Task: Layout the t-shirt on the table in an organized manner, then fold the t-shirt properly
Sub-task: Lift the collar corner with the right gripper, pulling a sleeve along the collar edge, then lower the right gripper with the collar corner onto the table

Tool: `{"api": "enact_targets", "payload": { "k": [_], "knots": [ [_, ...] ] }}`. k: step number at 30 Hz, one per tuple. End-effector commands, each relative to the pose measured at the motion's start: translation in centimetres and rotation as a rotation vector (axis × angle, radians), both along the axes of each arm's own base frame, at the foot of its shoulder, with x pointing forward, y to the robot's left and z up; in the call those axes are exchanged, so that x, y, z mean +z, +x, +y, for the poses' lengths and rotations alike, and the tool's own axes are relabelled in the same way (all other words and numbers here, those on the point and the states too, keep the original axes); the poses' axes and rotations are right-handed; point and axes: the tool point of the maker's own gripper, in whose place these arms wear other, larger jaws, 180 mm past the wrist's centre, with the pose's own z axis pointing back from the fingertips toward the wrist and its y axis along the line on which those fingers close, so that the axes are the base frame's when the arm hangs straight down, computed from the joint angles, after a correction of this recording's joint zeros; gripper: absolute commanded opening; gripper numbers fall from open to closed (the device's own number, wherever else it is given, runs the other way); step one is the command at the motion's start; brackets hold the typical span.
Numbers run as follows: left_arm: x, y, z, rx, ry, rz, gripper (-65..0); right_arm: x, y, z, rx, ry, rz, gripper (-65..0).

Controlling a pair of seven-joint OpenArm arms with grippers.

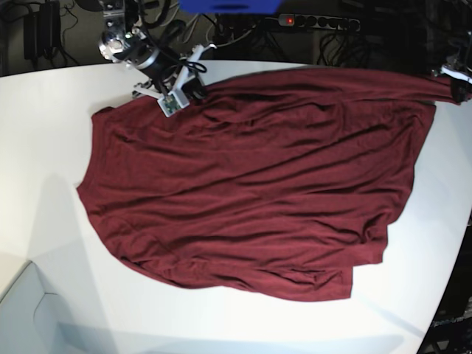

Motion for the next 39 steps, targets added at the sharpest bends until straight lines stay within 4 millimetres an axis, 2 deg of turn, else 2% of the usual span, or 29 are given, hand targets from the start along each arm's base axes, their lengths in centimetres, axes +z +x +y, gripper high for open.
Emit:
{"api": "enact_targets", "payload": {
  "k": [1, 4, 13, 18, 25, 30, 39],
  "knots": [
    [1.1, 0.4, 0.4, -0.008, 0.025, -0.029, -64.9, -0.8, -1.0, -0.6, 0.018, -0.041, 0.043, -65.0],
    [1.1, 0.5, 0.4, -0.008, 0.024, -0.030, -64.9, -0.9, -1.6, -1.3, 0.027, -0.059, 0.047, -65.0],
    [0.8, 0.4, 0.4, -0.008, 0.023, -0.022, -64.9, 2.8, -1.0, -4.6, -0.058, -0.071, -0.096, -65.0],
    [0.6, 0.4, 0.3, -0.008, 0.018, -0.020, -64.9, 3.7, -1.6, -4.8, -0.057, -0.078, -0.110, -65.0],
    [-1.5, 0.1, 0.7, 0.026, -0.047, 0.003, -64.9, 4.0, -2.7, -5.2, -0.037, -0.097, -0.103, -65.0],
    [-2.5, -0.2, 0.8, 0.040, -0.076, 0.016, -64.9, 4.9, -2.5, -5.3, -0.031, -0.104, -0.127, -65.0],
    [-1.7, 3.6, -0.5, -0.010, -0.096, -0.060, -64.9, 6.8, -1.3, -4.9, -0.021, -0.102, -0.190, -65.0]
  ]
}}
